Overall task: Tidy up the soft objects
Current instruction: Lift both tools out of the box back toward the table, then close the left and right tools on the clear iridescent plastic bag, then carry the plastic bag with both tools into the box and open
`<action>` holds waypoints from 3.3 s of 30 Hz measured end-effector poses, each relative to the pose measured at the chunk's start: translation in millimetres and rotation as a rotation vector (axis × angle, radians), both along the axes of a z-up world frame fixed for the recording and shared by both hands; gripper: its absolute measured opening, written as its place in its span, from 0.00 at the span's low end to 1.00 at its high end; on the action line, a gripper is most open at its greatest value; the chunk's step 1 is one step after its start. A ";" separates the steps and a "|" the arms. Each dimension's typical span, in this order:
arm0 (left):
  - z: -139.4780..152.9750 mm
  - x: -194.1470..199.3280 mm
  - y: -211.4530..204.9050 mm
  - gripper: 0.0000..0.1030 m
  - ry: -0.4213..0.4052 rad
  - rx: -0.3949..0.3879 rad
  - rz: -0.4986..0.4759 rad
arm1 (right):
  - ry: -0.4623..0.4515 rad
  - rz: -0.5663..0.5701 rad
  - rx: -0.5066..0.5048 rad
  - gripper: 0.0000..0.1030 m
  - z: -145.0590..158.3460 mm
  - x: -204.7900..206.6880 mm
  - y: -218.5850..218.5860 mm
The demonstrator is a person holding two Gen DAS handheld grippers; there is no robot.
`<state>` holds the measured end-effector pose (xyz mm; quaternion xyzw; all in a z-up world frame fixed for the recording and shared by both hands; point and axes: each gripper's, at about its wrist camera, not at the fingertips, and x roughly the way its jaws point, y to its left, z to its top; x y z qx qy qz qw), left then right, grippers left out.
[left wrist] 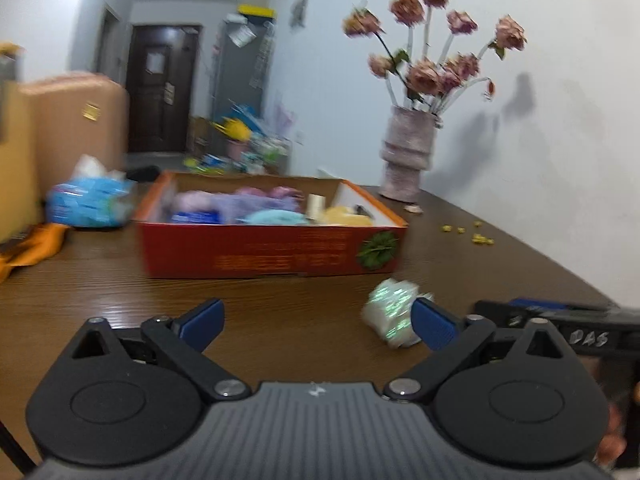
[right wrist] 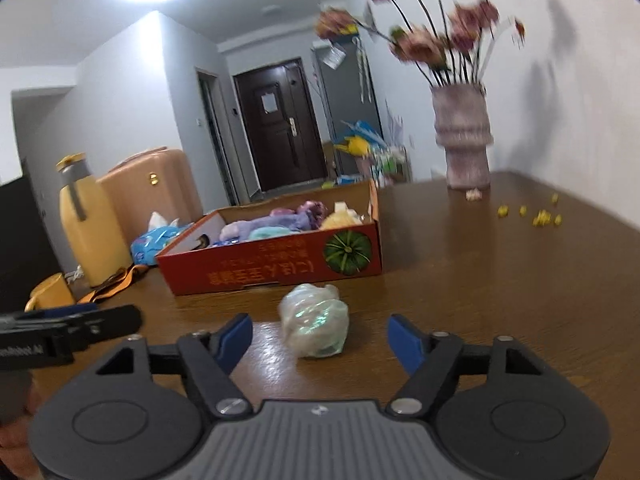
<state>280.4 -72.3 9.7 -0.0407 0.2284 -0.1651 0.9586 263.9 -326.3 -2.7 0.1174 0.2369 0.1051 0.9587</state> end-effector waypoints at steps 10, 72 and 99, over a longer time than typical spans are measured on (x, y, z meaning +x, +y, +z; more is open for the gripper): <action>-33.8 121.2 -40.7 0.46 0.229 -0.120 -0.229 | 0.114 0.032 0.118 0.41 -35.9 84.1 -0.7; 47.2 124.3 -13.8 0.24 0.126 -0.247 -0.326 | -0.005 0.105 0.323 0.18 62.8 109.4 -7.6; 0.6 304.5 3.2 0.64 0.403 -0.142 -0.133 | 0.374 0.086 -0.052 0.31 9.1 361.0 54.0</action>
